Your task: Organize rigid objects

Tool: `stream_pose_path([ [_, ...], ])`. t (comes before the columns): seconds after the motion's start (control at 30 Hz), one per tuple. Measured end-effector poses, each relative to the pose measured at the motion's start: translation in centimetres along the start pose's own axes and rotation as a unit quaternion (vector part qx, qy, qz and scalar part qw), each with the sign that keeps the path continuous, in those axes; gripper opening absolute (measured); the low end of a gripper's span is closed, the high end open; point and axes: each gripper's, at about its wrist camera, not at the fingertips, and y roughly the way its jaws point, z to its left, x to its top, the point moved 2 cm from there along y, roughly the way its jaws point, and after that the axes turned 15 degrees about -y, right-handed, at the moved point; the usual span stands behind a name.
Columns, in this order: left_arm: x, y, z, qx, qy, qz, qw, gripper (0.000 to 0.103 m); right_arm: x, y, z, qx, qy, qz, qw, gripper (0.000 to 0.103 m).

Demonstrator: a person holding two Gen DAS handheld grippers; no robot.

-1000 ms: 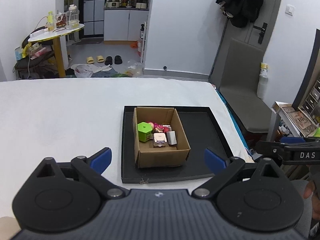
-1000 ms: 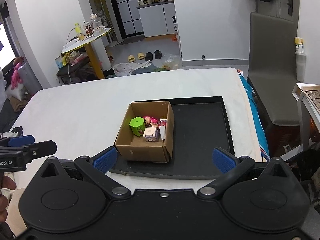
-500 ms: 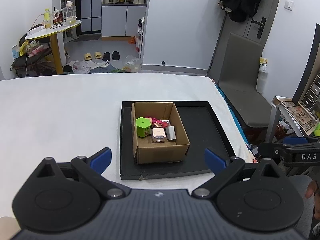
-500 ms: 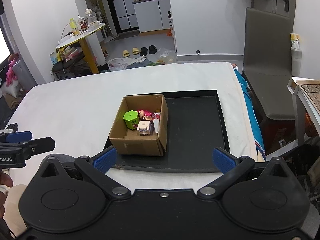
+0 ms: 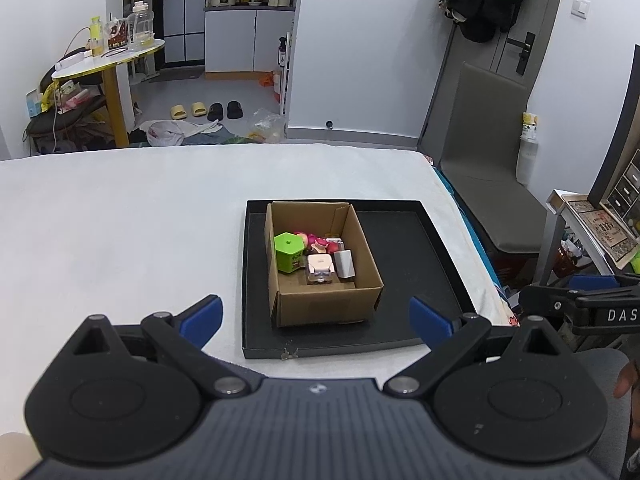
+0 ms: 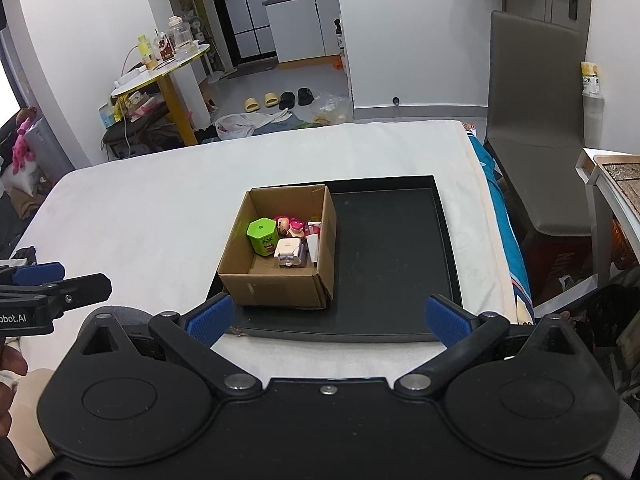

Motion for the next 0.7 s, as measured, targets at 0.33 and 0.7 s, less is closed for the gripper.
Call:
stream_pose_path([
  [0.33,-0.29,0.05,-0.56,0.002,0.013,0.002,0.9999,0.099,-0.25,0.11,0.03,0.002,0.004,-0.001,1.000,0.103],
  [0.7,-0.55,0.06,-0.80,-0.005,0.016,0.007,0.9998,0.099,-0.29,-0.13,-0.14,0.002,0.009,-0.004,1.000,0.103],
])
